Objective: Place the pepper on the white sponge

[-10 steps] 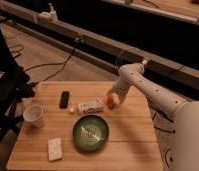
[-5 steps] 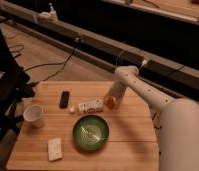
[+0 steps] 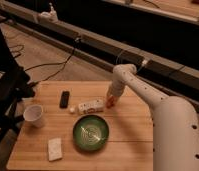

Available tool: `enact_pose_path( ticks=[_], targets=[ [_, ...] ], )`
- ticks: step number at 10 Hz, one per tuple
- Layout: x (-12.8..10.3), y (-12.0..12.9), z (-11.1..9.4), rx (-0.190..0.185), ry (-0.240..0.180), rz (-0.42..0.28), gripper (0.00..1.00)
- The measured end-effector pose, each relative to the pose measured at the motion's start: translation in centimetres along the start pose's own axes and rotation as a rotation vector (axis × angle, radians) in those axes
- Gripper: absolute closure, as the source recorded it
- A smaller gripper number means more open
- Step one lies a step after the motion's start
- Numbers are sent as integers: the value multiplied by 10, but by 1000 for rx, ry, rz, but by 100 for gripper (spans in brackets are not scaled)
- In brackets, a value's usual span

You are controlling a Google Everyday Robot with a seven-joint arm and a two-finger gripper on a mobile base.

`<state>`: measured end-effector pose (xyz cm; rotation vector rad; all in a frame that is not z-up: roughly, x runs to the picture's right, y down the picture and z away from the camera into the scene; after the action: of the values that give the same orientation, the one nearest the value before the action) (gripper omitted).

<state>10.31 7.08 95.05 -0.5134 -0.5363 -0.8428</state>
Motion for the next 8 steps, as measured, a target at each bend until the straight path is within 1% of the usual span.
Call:
enact_pose_path(
  ticks=[1,2,3,4,5,6,7,8],
  targets=[
    [2,-3,-6,1,11,2,96],
    [3,-8,-16,-2,31,0,100],
    [3,-11,-21,-4,45,-3,100],
    [2,-19,-35,-4,80,-14,100],
    [-4,-28,-48,-6,113,-40,100],
    [-14,-37,-56,-3,125,-61,100],
    [-30,-47,-62,4,126,-84,100],
    [-56,-64,-68,21,112,-111,100]
  ],
)
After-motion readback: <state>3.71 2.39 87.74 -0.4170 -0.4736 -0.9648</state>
